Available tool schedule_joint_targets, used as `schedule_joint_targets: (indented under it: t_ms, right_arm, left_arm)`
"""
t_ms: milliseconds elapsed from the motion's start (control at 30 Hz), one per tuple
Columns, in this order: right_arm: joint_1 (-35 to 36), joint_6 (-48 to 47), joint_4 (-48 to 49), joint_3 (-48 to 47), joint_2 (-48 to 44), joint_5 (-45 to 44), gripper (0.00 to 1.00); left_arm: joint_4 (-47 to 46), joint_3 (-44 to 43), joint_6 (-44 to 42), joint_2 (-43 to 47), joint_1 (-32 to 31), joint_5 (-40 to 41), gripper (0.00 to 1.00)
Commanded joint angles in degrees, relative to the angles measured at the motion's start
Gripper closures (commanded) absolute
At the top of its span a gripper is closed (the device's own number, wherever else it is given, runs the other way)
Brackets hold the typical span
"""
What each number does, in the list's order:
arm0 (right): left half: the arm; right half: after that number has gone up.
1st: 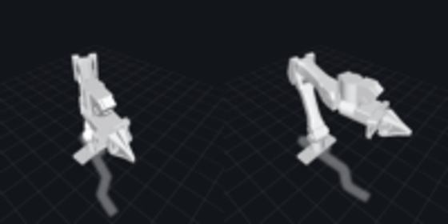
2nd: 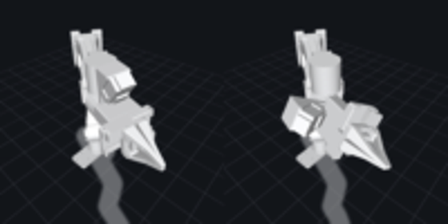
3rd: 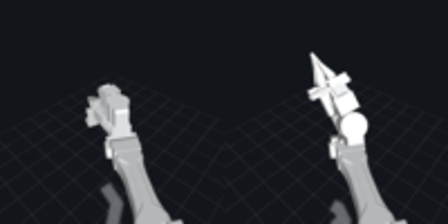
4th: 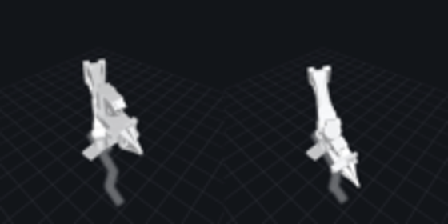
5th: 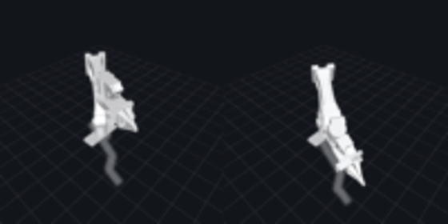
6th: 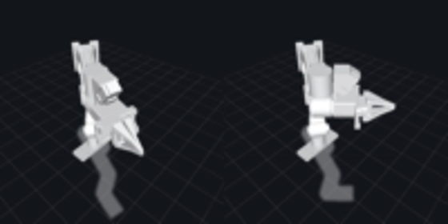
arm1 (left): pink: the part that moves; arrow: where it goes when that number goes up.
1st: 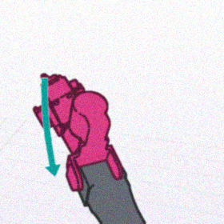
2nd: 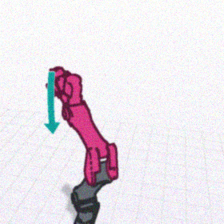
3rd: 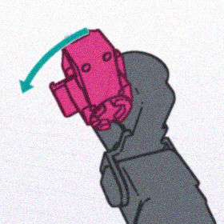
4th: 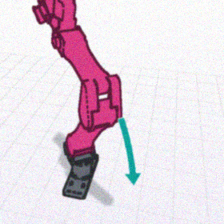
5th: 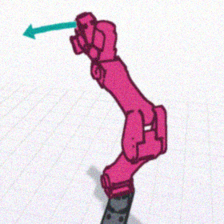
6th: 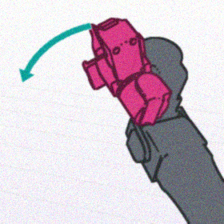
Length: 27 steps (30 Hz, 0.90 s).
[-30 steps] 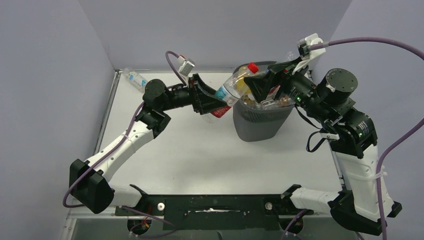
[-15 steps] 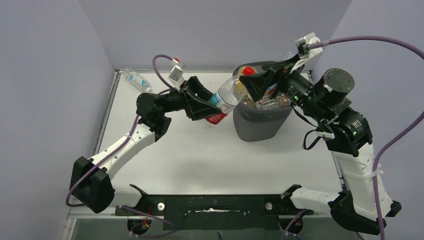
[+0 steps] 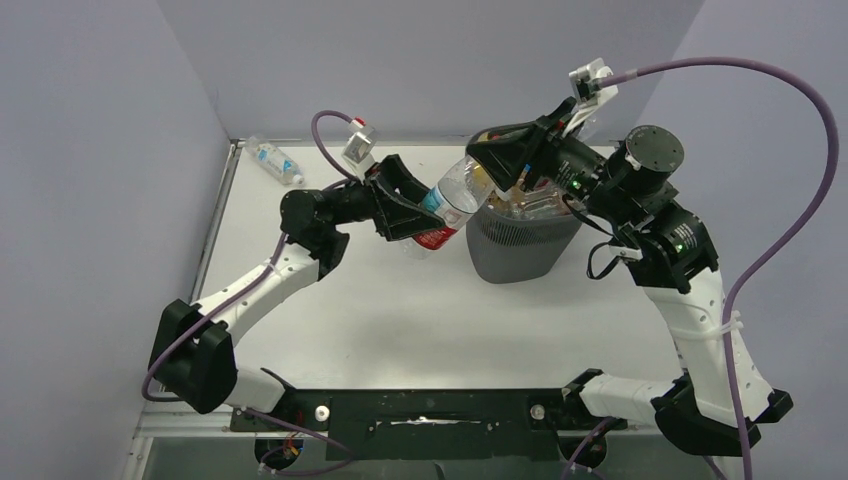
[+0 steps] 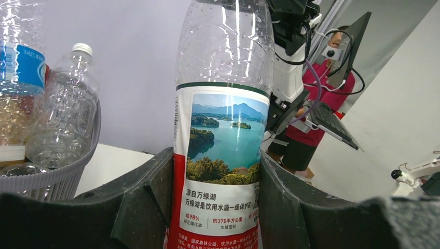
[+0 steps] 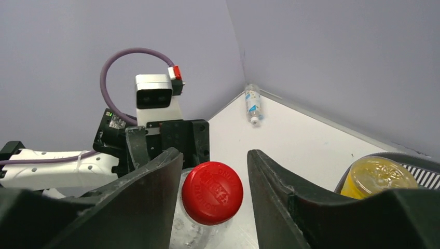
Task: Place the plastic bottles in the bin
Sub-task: Pick up the plastic bottle at the center of the board.
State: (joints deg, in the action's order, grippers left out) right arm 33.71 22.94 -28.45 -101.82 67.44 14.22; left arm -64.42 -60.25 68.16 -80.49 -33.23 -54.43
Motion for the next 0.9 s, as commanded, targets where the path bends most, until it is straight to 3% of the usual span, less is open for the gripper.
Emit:
schedule_joint_targets:
  t_ms: [0, 167, 233, 267, 300, 400, 600, 767, 867]
  right_arm:
    - [-0.61, 0.51, 3.00, 0.57, 0.50, 1.79, 0.57]
    - [-0.93, 0.28, 2.74, 0.57, 0.83, 1.95, 0.69]
    - [-1.21, 0.26, 2.46, 0.61, 1.06, 2.18, 0.74]
    - [-1.31, 0.26, 2.31, 0.78, 1.11, 2.44, 0.76]
    - [-1.43, 0.20, 2.07, 0.90, 1.22, 2.64, 0.78]
    - [-1.78, -0.59, -0.37, -0.12, 2.20, 3.18, 0.82]
    - [-2.78, -3.58, -7.99, -5.11, 6.40, 5.24, 0.85]
    - [-3.00, -5.96, -15.39, -10.98, 12.99, 9.30, 0.85]
    - [-2.95, -6.90, -17.44, -13.37, 16.24, 12.26, 0.85]
  left_arm:
    - [-6.04, -2.27, 0.34, -0.67, -0.01, -0.45, 0.60]
    - [-6.46, -2.41, 0.56, -1.02, 0.62, -0.25, 0.56]
    - [-6.43, -2.23, 0.46, -0.71, 1.09, -0.69, 0.39]
    - [-5.98, -1.98, 0.17, -0.34, 1.52, -0.83, 0.23]
    - [-5.19, -1.71, -0.38, 0.16, 1.91, -0.96, 0.20]
    - [0.03, -1.64, -3.98, 2.06, 3.73, -2.53, 0.18]
    - [20.51, -3.65, -18.83, 7.25, 8.39, -6.28, 0.17]
    - [43.68, -8.63, -35.92, 8.76, 7.87, -4.53, 0.17]
    - [51.95, -10.03, -40.86, 7.98, 6.64, -3.37, 0.17]
